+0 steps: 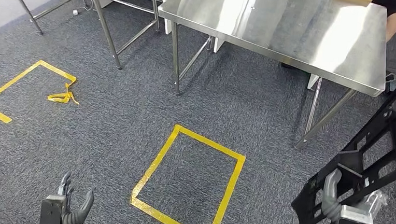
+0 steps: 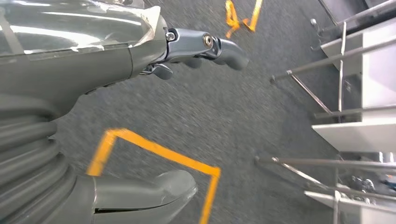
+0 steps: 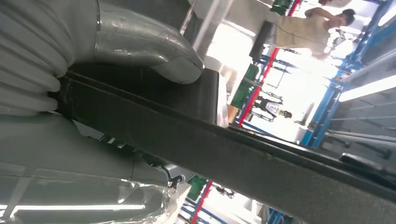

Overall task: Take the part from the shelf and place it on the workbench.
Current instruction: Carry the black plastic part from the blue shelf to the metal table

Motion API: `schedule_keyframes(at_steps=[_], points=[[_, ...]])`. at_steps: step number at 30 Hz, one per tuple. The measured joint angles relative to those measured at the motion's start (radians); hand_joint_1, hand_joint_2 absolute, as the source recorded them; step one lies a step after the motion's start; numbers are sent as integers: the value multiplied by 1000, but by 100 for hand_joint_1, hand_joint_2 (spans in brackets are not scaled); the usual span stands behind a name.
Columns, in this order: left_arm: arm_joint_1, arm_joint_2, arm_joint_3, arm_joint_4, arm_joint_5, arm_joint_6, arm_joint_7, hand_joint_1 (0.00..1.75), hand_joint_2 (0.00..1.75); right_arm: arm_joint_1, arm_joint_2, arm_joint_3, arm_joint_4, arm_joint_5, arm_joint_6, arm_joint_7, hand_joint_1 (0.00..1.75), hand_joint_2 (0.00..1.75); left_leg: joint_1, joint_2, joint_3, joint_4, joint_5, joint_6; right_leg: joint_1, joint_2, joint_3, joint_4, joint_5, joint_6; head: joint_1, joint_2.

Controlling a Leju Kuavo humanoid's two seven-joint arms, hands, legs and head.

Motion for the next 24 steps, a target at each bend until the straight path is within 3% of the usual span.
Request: schedule_keyframes(at_steps=[1, 2, 3, 4, 6, 7, 8, 9, 11, 12, 13, 16, 18, 20, 21, 22, 24], points=[[-4, -1, -1, 0, -1, 0, 1, 0, 175, -5, 0, 0, 0, 4, 1, 1, 175, 175, 1, 0, -53, 87, 24, -1, -2, 2, 25, -7, -16, -15, -1, 0], [-4, -2, -1, 0, -2, 0, 3, 0, 175, -8, 1, 0, 0, 10, 3, 4, 175, 175, 1, 1, -118, 173, 28, -1, -5, 4, 50, -15, -33, -26, -2, 0], [-1, -2, -1, 0, -5, 0, 5, 0, 175, -10, 3, 0, 0, 17, 5, 9, 175, 175, -1, 1, -182, 236, 6, -2, -4, 6, 75, -19, -51, -32, -2, 0], [2, -2, 0, 0, -8, 0, 9, 0, 175, -10, 6, 1, 0, 25, 8, 14, 175, 175, -3, 1, -238, 268, -39, -3, -4, 9, 100, -21, -68, -34, -3, 0], [5, -3, 3, 0, -15, 0, 17, 0, 175, -11, 12, 1, 0, 39, 12, 22, 175, 175, -4, 1, -321, 265, -134, -5, -4, 16, 152, -22, -104, -32, -4, 0], [5, -3, 4, 0, -18, 0, 20, 0, 175, -12, 14, 1, 0, 43, 15, 24, 175, 175, -5, 2, -350, 235, -146, -5, -5, 20, 178, -23, -122, -29, -5, 0], [5, -4, 6, 0, -19, -2, 21, 0, 175, -13, 17, 1, 1, 46, 18, 25, 175, 175, -5, 2, -371, 191, -116, -3, -5, 22, 200, -23, -143, -26, -5, 0], [6, -5, 8, 0, -20, -4, 21, 0, 175, -14, 18, 1, 2, 48, 22, 26, 175, 175, -5, 3, -387, 131, -31, -1, -4, 25, 221, -22, -163, -22, -6, 0], [7, -8, 15, 2, -19, -7, 20, 0, 175, -16, 21, 0, 6, 49, 27, 27, 175, 175, -7, 4, -397, 40, 149, 4, 4, 30, 247, -17, -204, -14, -8, 0], [7, -11, 18, 2, -19, -8, 20, 0, 175, -18, 21, 0, 8, 48, 27, 27, 175, 175, -9, 4, -396, 19, 209, 6, 8, 33, 258, -17, -222, -11, -7, 0], [5, -14, 21, 2, -18, -8, 19, 0, 175, -20, 21, 0, 9, 48, 28, 26, 175, 175, -11, 2, -392, 18, 224, 10, 12, 34, 265, -19, -237, -7, -7, 0], [-4, -23, 26, 1, -18, -14, 16, 0, 175, -29, 21, -1, 8, 47, 28, 23, 175, 175, -13, -1, -378, 15, 226, 31, 8, 26, 265, 5, -264, 5, -5, 0], [-8, -26, 29, 0, -19, -17, 13, 0, 175, -32, 22, -2, 8, 50, 28, 23, 175, 175, -14, -1, -364, 7, 215, 44, 2, 21, 197, 116, -299, 7, -3, 0], [-9, -30, 31, 1, -19, -19, 8, 0, 175, -33, 25, -3, 9, 58, 28, 25, 175, 175, -14, -2, -347, 2, 201, 48, -3, 20, 94, 250, -326, 11, -1, 0], [-9, -32, 31, 2, -19, -20, 6, 0, 175, -33, 27, -3, 9, 62, 30, 26, 175, 175, -14, -3, -339, 1, 194, 48, -6, 20, 57, 278, -319, 18, 0, 0], [-9, -33, 31, 3, -19, -20, 3, 0, 175, -33, 29, -4, 9, 66, 32, 27, 175, 175, -14, -4, -330, 1, 187, 47, -10, 19, 39, 264, -293, 30, 0, 0], [-10, -33, 32, 4, -17, -22, 1, 0, 175, -33, 32, -7, 9, 72, 39, 29, 175, 175, -13, -8, -311, -1, 175, 42, -13, 17, 60, 138, -203, 52, 2, 0]])
